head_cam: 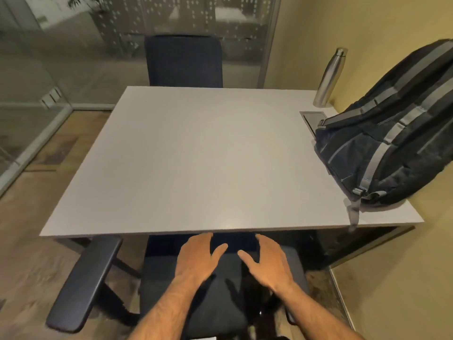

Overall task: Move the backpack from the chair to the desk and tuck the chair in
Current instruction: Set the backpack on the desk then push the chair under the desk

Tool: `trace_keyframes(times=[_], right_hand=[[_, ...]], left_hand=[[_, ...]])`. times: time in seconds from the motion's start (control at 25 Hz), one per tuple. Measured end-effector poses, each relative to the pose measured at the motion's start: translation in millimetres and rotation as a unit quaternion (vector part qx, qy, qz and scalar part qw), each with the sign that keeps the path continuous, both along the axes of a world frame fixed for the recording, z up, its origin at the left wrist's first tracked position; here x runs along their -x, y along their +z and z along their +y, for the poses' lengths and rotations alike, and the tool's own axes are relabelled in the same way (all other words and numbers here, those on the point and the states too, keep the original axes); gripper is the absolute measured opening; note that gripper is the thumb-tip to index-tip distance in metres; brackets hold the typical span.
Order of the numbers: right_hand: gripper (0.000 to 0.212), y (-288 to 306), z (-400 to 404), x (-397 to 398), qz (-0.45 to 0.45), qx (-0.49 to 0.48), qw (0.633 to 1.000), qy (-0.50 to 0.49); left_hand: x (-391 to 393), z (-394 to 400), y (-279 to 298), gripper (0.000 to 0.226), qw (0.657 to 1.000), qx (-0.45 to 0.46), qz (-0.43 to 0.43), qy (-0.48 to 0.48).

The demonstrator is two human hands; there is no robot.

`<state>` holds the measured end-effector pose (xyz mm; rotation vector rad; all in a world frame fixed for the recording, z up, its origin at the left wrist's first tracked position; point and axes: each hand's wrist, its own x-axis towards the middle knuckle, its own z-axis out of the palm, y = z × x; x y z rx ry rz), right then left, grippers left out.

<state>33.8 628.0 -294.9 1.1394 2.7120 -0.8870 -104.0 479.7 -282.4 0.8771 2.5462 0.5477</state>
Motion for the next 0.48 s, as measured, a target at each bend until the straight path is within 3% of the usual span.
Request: trace_keyframes(times=[0.12,0.2,0.36,0.48], right_hand=[[0.108,22,-52,35,-0.051,-0.037,0.991,0.121],[0.107,28,-87,57,-0.076,-0.057,0.978,0.184],[0.101,31,-154,108,-0.075,-0.056,0.972,0.214],[0.107,26,-201,146,-0.071,-0.049,0.97,0.226]], left_hand=[[34,-56,18,0.08,0.996,0.024,0.073,-0.041],[60,-95,20,0.096,0.993,0.066,0.086,-0.038],[110,-164,22,0.111,0.986,0.118,0.118,-0.005],[139,-206,18,0.115,0.982,0.125,0.14,0.013]])
